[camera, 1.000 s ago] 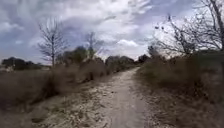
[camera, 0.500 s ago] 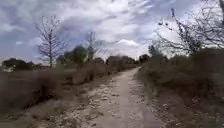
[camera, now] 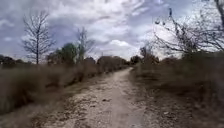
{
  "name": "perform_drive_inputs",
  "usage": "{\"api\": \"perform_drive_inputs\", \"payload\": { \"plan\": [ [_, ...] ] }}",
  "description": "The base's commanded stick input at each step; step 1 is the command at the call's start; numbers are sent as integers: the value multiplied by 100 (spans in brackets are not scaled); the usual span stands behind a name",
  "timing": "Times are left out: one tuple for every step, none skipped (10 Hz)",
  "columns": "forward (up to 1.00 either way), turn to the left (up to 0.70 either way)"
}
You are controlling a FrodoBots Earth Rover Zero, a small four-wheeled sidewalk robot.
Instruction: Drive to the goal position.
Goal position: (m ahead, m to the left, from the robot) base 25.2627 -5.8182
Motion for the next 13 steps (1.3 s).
{"api": "perform_drive_inputs", "payload": {
  "plan": [
    [50,0],
    [50,0],
    [50,0],
    [50,0],
    [50,0],
    [50,0],
    [50,0],
    [50,0],
    [50,0],
    [50,0],
    [50,0],
    [50,0],
    [50,0]
  ]
}}
